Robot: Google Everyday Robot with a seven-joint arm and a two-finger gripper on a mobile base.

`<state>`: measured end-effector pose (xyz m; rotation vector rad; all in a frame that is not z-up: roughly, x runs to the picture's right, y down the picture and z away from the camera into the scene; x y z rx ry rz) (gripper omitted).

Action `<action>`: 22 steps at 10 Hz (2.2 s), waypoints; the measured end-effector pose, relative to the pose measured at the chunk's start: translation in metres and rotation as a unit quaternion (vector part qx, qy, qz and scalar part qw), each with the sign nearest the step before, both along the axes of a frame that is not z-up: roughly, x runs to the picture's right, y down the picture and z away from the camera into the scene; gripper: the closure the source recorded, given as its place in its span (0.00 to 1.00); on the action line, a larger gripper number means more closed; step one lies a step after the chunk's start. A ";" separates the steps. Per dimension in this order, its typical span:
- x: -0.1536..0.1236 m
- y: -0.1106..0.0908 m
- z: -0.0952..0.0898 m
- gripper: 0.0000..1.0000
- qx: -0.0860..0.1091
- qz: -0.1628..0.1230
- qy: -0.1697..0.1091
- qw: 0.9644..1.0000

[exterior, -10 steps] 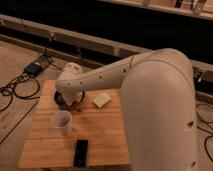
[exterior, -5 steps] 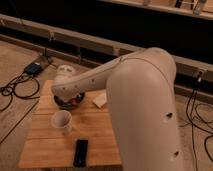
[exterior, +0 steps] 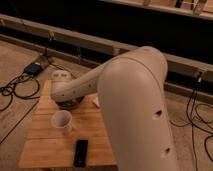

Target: Place the pepper in the ceramic bowl

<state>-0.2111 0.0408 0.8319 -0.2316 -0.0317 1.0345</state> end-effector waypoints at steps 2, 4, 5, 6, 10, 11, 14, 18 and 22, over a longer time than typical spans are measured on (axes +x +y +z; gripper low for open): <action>0.000 0.001 0.000 1.00 0.001 0.001 0.000 1.000; 0.000 0.001 0.000 1.00 0.001 0.001 0.000 1.000; 0.000 0.001 0.000 1.00 0.000 0.000 0.000 1.000; 0.001 0.002 0.001 1.00 0.000 -0.002 0.001 1.000; 0.021 0.003 0.017 1.00 -0.001 0.019 0.012 1.000; 0.021 0.001 0.020 1.00 0.002 0.022 0.010 1.000; 0.013 -0.005 0.028 1.00 0.008 0.020 0.002 1.000; 0.003 -0.006 0.047 1.00 0.009 0.011 -0.012 1.000; 0.003 -0.006 0.052 0.93 0.009 0.011 -0.015 1.000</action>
